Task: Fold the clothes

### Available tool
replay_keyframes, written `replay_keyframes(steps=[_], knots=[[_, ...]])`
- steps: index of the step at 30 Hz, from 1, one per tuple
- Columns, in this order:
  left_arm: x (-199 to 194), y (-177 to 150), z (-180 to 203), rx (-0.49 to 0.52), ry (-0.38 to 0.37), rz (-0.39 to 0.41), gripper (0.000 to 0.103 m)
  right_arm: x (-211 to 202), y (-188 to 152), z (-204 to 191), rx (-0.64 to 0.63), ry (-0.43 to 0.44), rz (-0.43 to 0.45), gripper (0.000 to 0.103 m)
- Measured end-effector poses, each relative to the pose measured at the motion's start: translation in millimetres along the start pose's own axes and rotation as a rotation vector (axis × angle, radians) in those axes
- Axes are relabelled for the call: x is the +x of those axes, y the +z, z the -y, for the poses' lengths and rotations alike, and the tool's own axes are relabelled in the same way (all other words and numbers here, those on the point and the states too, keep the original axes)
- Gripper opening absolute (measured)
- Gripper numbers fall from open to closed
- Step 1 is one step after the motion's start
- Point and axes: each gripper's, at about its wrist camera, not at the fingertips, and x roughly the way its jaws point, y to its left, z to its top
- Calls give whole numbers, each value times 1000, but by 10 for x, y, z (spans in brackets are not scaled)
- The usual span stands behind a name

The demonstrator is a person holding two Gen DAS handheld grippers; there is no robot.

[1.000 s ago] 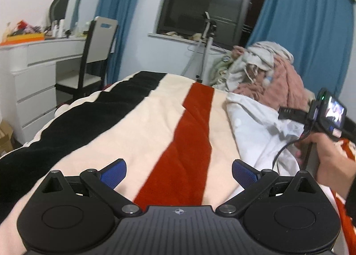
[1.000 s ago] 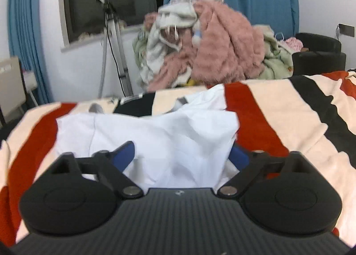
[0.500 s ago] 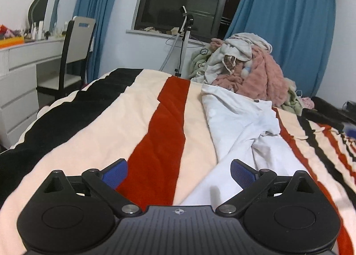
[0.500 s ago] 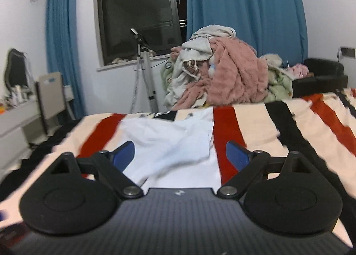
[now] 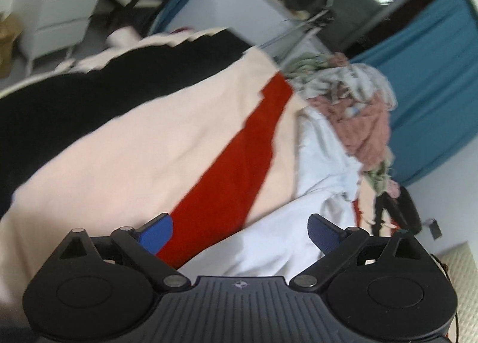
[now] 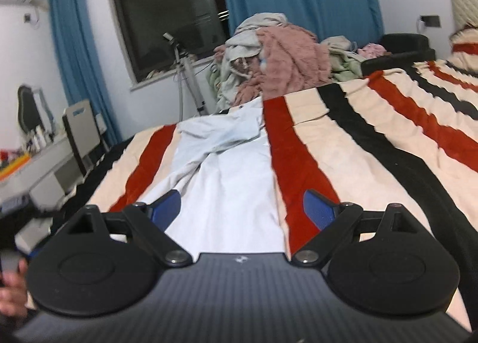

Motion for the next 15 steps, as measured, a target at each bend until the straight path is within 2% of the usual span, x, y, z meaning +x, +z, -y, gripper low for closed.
replay_keyframes(steps=[5,9,10,12,14,15], knots=[[170,-30,-199,-82,107,-100,81,46,5,139,71,-36,-11,90],[265,-86,-186,-55,146,-126,78,64,-17,255,137,-31,-29,90],[268,-100,-167,-36,151,-131,75,72,-26,280,152,-31,-35,90],[265,-130,-134,-9,176,-136,63,99,-46,313,171,-31,-54,90],[266,-181,-102,3,197,-137,43,128,-62,328,183,-28,-72,90],[264,-197,-82,23,204,-140,37,139,-71,330,188,-26,-80,90]])
